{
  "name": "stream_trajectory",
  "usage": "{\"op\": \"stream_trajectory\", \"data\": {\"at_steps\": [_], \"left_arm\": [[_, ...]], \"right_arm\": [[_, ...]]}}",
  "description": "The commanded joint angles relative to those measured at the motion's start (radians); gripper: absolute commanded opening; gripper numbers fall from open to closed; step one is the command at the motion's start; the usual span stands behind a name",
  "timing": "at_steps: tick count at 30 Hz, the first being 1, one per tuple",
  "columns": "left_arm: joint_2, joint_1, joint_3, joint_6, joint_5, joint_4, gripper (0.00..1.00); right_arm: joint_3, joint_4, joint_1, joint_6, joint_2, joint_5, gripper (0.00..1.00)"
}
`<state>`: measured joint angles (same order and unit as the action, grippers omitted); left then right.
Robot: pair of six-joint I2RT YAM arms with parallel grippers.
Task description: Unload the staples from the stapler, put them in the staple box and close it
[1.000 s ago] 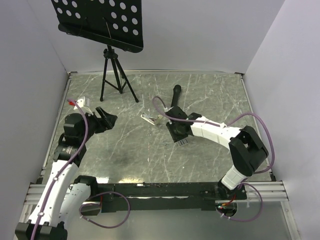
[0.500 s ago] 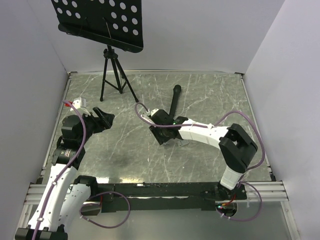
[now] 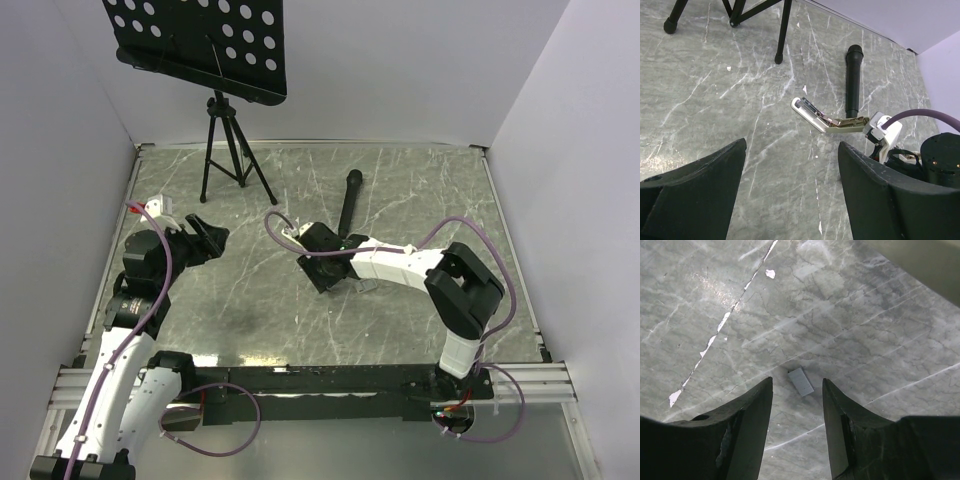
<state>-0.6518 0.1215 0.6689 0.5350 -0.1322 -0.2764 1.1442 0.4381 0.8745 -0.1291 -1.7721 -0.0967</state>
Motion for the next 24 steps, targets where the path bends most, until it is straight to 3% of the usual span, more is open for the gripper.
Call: {"op": "stream_trajectory", "data": {"at_steps": [1, 18, 24], "left_arm": [[0.003, 0.001, 0.04, -0.003, 0.016, 0.008, 0.79], [-0.009, 0.001, 0.038, -0.003, 0.014, 0.009, 0.78], [-0.008, 0.001, 0.038, -0.004, 0.014, 0.009, 0.78]], "right_arm": [[0.019, -0.032, 0.006, 0.013, -0.013, -0.017, 0.52], [0.003, -0.035, 0.006, -0.006, -0.055, -0.006, 0.52], [-0.001, -0.016, 0.014, -0.02, -0.036, -0.005, 0.46]]}}
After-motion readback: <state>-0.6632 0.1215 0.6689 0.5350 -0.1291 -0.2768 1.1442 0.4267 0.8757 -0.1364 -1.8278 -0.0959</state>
